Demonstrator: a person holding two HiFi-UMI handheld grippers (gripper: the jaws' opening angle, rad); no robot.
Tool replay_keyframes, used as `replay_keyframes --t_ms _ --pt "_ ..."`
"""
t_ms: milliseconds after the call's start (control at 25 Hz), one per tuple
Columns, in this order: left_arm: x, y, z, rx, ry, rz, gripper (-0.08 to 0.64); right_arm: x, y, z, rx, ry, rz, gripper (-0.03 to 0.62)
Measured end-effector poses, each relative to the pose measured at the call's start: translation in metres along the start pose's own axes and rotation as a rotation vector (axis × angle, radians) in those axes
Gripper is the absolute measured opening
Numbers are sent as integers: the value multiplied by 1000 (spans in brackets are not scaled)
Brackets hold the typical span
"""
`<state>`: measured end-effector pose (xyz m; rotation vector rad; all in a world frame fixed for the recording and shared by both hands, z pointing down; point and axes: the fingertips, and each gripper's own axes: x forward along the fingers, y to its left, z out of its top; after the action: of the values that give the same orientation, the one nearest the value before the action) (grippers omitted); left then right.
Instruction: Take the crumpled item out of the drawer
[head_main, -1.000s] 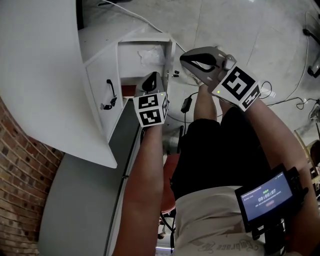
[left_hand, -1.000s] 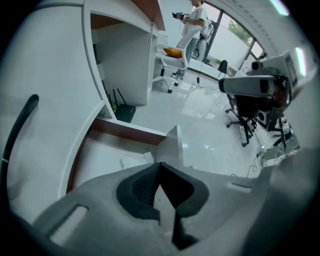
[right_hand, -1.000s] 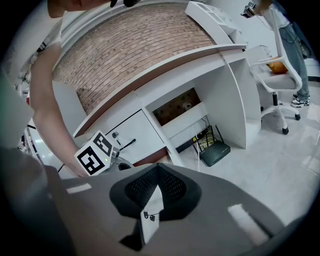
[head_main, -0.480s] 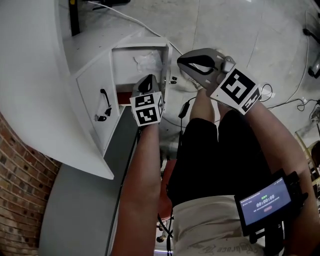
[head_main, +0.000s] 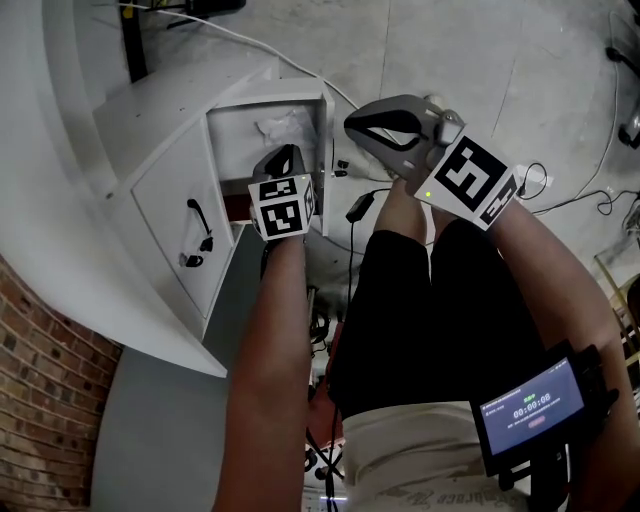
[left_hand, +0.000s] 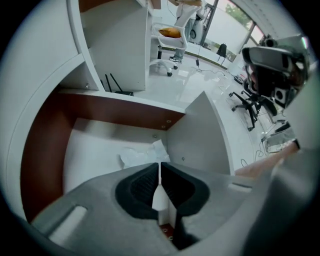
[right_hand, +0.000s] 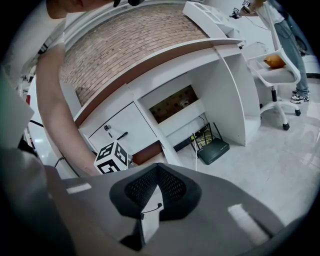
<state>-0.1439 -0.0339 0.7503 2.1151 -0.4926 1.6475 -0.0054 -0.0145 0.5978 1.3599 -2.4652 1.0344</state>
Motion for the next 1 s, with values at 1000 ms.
replay_keyframes --t_ms 1000 --pt "54 25 -21 187 141 9 105 5 -21 -22 36 28 5 8"
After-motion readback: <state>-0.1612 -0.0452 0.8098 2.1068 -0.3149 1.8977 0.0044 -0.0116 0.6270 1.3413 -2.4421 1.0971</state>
